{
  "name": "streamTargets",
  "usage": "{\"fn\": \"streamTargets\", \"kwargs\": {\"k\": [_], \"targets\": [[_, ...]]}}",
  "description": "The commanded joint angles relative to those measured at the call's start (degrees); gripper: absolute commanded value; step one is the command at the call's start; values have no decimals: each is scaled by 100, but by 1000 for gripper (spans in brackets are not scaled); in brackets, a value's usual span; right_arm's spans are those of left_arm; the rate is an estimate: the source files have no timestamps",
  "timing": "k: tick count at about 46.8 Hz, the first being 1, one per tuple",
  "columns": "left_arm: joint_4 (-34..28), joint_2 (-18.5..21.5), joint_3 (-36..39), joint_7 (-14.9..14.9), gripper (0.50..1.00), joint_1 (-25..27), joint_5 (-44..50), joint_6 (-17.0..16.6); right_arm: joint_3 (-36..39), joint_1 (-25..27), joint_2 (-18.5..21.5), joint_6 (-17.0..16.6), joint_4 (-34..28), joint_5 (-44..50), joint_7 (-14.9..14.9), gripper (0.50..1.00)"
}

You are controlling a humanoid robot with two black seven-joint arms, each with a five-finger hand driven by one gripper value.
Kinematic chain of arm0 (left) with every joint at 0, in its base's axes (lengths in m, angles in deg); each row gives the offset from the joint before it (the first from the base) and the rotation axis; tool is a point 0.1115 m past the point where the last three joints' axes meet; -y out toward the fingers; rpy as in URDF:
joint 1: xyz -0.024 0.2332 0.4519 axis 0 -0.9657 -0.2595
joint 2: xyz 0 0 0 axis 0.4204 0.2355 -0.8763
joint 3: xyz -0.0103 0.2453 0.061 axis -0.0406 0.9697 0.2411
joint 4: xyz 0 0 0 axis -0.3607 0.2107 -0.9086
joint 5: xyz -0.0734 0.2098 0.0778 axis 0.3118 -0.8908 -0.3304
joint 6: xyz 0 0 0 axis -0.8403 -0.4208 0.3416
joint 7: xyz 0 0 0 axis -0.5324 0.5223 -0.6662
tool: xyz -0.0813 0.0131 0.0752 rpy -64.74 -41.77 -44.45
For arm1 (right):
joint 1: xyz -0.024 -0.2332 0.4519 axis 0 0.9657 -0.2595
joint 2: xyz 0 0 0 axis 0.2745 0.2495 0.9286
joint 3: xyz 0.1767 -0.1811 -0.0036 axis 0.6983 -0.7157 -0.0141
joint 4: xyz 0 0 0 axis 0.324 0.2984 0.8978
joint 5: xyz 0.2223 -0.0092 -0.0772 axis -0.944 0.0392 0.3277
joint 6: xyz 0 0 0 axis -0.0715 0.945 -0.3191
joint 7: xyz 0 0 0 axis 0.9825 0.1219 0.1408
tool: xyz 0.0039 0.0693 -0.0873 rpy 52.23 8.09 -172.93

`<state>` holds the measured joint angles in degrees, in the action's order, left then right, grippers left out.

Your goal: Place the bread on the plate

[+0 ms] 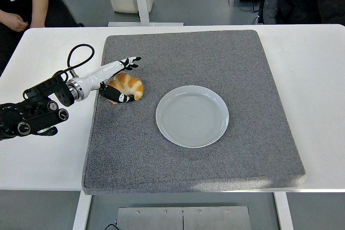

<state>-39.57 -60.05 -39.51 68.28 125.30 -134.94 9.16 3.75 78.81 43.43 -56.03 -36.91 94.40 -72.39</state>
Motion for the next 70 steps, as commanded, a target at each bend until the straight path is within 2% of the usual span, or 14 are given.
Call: {"fn": "streamTargets", "kwargs": {"k": [1,7,18,22,29,59,70], "targets": [[0,4,15,-2,865,-30,-18,0,0,0,0,-1,0,0,0,1000],[0,4,33,6,806,-39,-35,0,0,9,0,8,0,0,0,1000],[0,39,33,24,646,14,-35,9,0,9,0,8,0,0,0,1000],[0,74,-3,24,613,49,-35,9,-9,9,0,8,0,0,0,1000],[0,101,-3,33,503,251,-35,9,-9,9,0,8,0,0,0,1000],[-9,320,33,156,500,638,-35,97,-9,0,0,8,0,0,0,1000],[-9,469,6,165,500,848,9,272,-9,0,0,8,0,0,0,1000]]}}
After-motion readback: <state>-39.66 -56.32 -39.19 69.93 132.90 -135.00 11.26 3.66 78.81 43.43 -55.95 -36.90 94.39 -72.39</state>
